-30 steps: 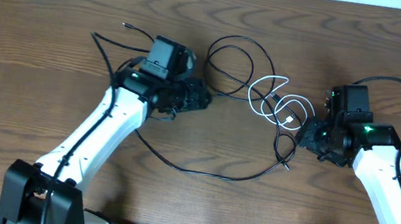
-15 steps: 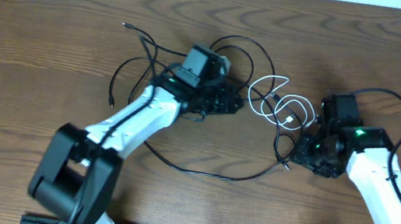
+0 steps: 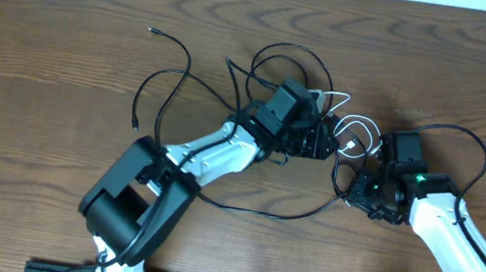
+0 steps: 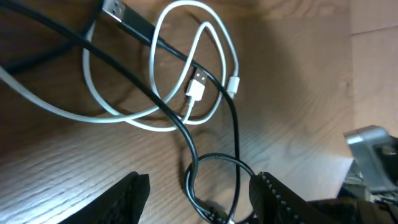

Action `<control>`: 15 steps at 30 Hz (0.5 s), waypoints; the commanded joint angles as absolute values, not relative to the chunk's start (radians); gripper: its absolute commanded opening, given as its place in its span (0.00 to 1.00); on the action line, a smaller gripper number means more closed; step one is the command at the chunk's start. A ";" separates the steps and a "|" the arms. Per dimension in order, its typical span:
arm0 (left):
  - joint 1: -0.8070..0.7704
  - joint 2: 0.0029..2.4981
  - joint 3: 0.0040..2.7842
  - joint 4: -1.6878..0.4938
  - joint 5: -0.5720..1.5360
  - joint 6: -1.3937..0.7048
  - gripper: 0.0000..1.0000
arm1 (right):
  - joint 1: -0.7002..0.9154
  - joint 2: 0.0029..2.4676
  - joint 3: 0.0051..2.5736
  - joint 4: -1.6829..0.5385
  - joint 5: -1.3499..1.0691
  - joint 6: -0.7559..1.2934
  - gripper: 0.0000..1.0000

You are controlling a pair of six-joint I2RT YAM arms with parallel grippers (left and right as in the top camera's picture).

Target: Untangle cables

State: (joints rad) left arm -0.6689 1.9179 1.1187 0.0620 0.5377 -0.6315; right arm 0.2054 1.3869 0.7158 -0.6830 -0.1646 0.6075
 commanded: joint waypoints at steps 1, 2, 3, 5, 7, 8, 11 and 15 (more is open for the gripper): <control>-0.688 1.946 1.118 0.074 0.424 -0.650 0.57 | 0.211 1.388 0.695 -0.661 -0.164 0.661 0.20; -0.692 1.948 1.118 0.078 0.407 -0.650 0.57 | 0.211 1.388 0.694 -0.654 -0.164 0.668 0.20; -0.696 1.951 1.118 0.086 0.393 -0.650 0.57 | 0.211 1.388 0.693 -0.645 -0.164 0.676 0.20; -0.699 1.955 1.118 0.116 0.377 -0.649 0.57 | 0.211 1.388 0.693 -0.628 -0.164 0.682 0.20; -0.702 1.958 1.118 0.143 0.367 -0.649 0.57 | 0.211 1.388 0.693 -0.614 -0.164 0.686 0.20; -0.702 1.960 1.118 0.162 0.361 -0.649 0.57 | 0.211 1.388 0.693 -0.611 -0.164 0.689 0.20; -0.707 1.971 1.118 0.196 0.360 -0.659 0.57 | 0.211 1.388 0.693 -0.609 -0.164 0.702 0.20; -0.709 2.005 1.118 0.213 0.361 -0.699 0.57 | 0.211 1.388 0.693 -0.609 -0.163 0.707 0.18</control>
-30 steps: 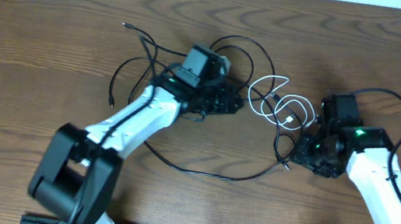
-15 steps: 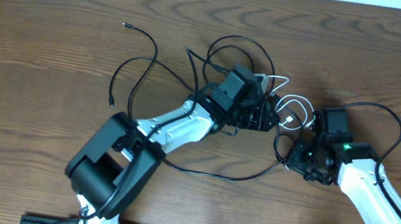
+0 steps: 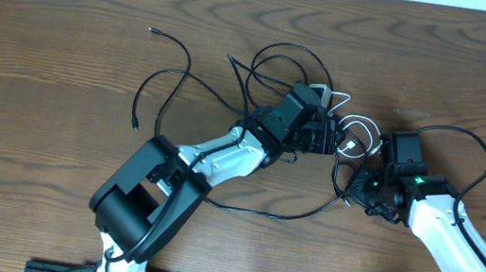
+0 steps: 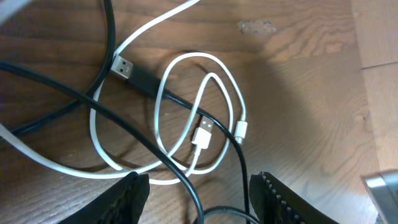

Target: Untangle cables

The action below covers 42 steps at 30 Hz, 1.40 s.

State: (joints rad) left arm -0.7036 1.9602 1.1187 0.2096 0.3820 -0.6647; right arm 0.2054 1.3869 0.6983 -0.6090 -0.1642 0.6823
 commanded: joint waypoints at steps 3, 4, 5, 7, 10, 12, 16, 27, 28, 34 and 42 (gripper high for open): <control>-0.713 2.031 1.118 0.220 0.362 -0.721 0.57 | 0.211 1.388 0.693 -0.609 -0.164 0.718 0.18; -0.715 2.035 1.118 0.225 0.361 -0.720 0.57 | 0.211 1.388 0.693 -0.609 -0.164 0.718 0.18; -0.720 2.041 1.118 0.235 0.360 -0.720 0.57 | 0.211 1.388 0.693 -0.609 -0.164 0.718 0.18; -0.727 2.049 1.118 0.251 0.353 -0.720 0.57 | 0.211 1.388 0.693 -0.609 -0.164 0.718 0.18; -0.733 2.059 1.118 0.283 0.352 -0.720 0.57 | 0.211 1.388 0.693 -0.609 -0.164 0.718 0.18; -0.738 2.064 1.118 0.296 0.346 -0.721 0.57 | 0.211 1.388 0.693 -0.609 -0.164 0.718 0.18; -0.739 2.071 1.118 0.310 0.345 -0.748 0.53 | 0.211 1.388 0.693 -0.609 -0.165 0.718 0.18; -0.765 2.075 1.118 0.329 0.318 -0.777 0.48 | 0.211 1.388 0.693 -0.609 -0.173 0.719 0.18; -0.773 2.077 1.118 0.328 0.302 -0.782 0.47 | 0.211 1.388 0.693 -0.609 -0.173 0.719 0.18; -0.791 2.085 1.118 0.317 0.266 -0.807 0.44 | 0.211 1.388 0.693 -0.610 -0.176 0.719 0.18; -0.769 2.079 1.118 0.323 0.266 -0.817 0.07 | 0.211 1.388 0.693 -0.613 -0.175 0.718 0.18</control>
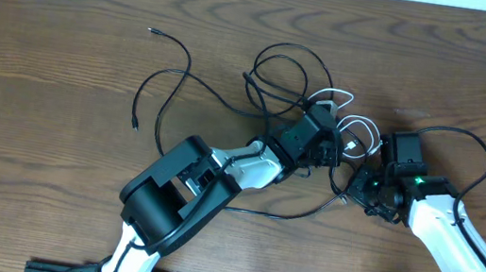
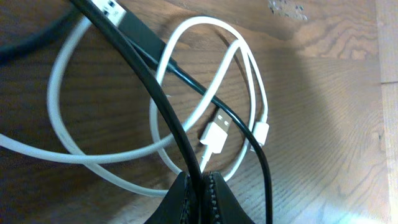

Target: Untangle cables

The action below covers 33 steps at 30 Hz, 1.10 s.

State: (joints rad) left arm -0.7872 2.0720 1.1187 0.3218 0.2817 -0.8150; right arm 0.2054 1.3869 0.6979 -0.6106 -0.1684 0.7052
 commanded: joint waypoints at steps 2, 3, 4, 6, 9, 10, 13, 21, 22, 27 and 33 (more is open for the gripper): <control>-0.740 2.058 1.118 0.322 0.312 -0.817 0.07 | 0.211 1.388 0.693 -0.613 -0.166 0.718 0.18; -0.727 2.045 1.118 0.317 0.334 -0.818 0.07 | 0.210 1.388 0.693 -0.612 -0.162 0.718 0.18; -0.718 2.037 1.118 0.311 0.350 -0.818 0.07 | 0.208 1.388 0.693 -0.611 -0.156 0.719 0.18; -0.696 2.008 1.118 0.282 0.397 -0.825 0.07 | 0.205 1.388 0.693 -0.609 -0.149 0.721 0.18; -0.672 1.964 1.118 0.197 0.442 -0.870 0.07 | 0.198 1.388 0.693 -0.609 -0.141 0.730 0.18; -0.665 1.953 1.118 0.173 0.457 -0.880 0.07 | 0.197 1.388 0.693 -0.609 -0.141 0.737 0.18; -0.656 1.921 1.118 0.127 0.487 -0.909 0.07 | 0.198 1.388 0.693 -0.566 -0.234 0.736 0.17; -0.656 1.849 1.118 0.136 0.452 -0.945 0.08 | 0.198 1.388 0.693 -0.260 -0.739 0.606 0.29; -0.656 1.840 1.118 0.136 0.452 -0.945 0.07 | 0.198 1.388 0.693 -0.263 -0.723 0.606 0.29; -0.656 1.802 1.118 0.135 0.452 -0.945 0.08 | 0.198 1.388 0.693 -0.341 -0.599 0.617 0.24; -0.651 1.781 1.118 0.136 0.452 -0.945 0.07 | 0.198 1.388 0.693 -0.382 -0.580 0.603 0.23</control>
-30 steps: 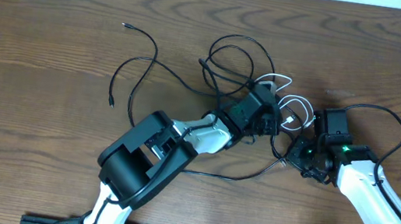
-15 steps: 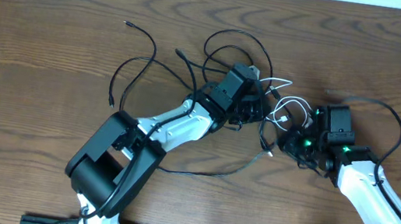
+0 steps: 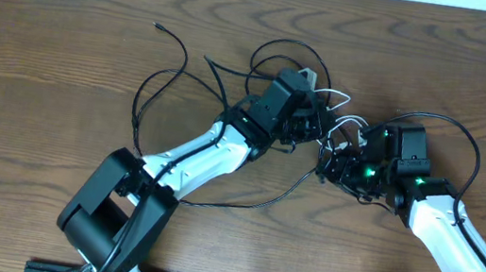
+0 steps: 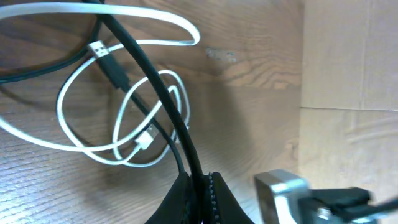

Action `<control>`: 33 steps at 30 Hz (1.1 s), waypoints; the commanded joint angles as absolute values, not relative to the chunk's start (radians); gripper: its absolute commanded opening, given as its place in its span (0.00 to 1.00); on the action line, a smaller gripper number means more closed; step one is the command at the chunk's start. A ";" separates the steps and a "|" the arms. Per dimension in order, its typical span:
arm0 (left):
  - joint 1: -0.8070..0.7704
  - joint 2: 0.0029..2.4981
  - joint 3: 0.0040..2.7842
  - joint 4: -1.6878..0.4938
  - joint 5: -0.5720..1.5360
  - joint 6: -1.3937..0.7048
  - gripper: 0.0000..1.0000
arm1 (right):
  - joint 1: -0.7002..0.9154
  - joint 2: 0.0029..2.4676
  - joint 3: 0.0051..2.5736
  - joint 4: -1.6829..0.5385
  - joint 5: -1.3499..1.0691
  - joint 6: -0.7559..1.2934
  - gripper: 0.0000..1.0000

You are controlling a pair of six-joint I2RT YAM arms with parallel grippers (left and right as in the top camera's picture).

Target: Untangle cables

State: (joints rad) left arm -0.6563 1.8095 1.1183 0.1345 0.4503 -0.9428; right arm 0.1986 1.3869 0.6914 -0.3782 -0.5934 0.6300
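A tangle of black cables (image 3: 277, 60) and a looped white USB cable (image 3: 351, 125) lies at the middle of the table. My left gripper (image 3: 313, 129) is over the tangle's right side. In the left wrist view it (image 4: 200, 186) is shut on a thick black cable (image 4: 155, 81) that runs up and to the left above the white loops (image 4: 62, 99). A thinner black cable (image 4: 118, 78) with a plug passes through those loops. My right gripper (image 3: 334, 163) sits low at the right edge of the tangle, and cables hide its fingers.
A thin black cable (image 3: 161, 77) trails out to the left and ends in a small plug (image 3: 156, 25). Another black loop (image 3: 462, 138) arches over my right wrist. Part of the right arm's metal body (image 4: 280, 186) shows close beside my left fingers. Wooden table (image 3: 69, 16) all round.
My left gripper, still shut on the black cable, is now higher and farther left, and the cable is drawn up with it. My right gripper has moved up and left into the tangle.
At first my left gripper hung open over the white loops and black cables, and it was still open half a second later. Then it was shut on the thick black cable near the table. Now it holds that cable up, and the tangle has shifted left.
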 commanded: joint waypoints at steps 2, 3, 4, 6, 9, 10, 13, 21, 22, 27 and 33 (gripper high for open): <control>-0.647 1.780 1.118 0.135 0.452 -0.946 0.08 | 0.198 1.388 0.693 -0.382 -0.583 0.604 0.24; -0.646 1.778 1.118 0.135 0.452 -0.947 0.08 | 0.198 1.388 0.693 -0.381 -0.583 0.604 0.24; -0.645 1.778 1.118 0.135 0.453 -0.948 0.07 | 0.198 1.388 0.693 -0.379 -0.583 0.604 0.23; -0.645 1.777 1.118 0.135 0.453 -0.949 0.07 | 0.198 1.388 0.693 -0.377 -0.582 0.604 0.24; -0.645 1.776 1.118 0.135 0.461 -0.954 0.07 | 0.198 1.388 0.693 -0.367 -0.581 0.605 0.24; -0.645 1.776 1.118 0.134 0.469 -0.960 0.07 | 0.198 1.388 0.693 -0.358 -0.574 0.605 0.24; -0.645 1.776 1.118 0.135 0.515 -0.960 0.07 | 0.198 1.388 0.693 -0.311 -0.551 0.624 0.24; -0.645 1.776 1.118 0.135 0.615 -0.969 0.08 | 0.198 1.388 0.693 -0.212 -0.467 0.693 0.23; -0.645 1.776 1.118 0.135 0.618 -0.979 0.07 | 0.198 1.388 0.693 -0.212 -0.461 0.700 0.22; -0.645 1.776 1.118 0.135 0.626 -0.993 0.07 | 0.198 1.388 0.693 -0.202 -0.443 0.702 0.07; -0.644 1.776 1.118 0.136 0.644 -1.004 0.07 | 0.198 1.388 0.693 -0.196 -0.444 0.702 0.01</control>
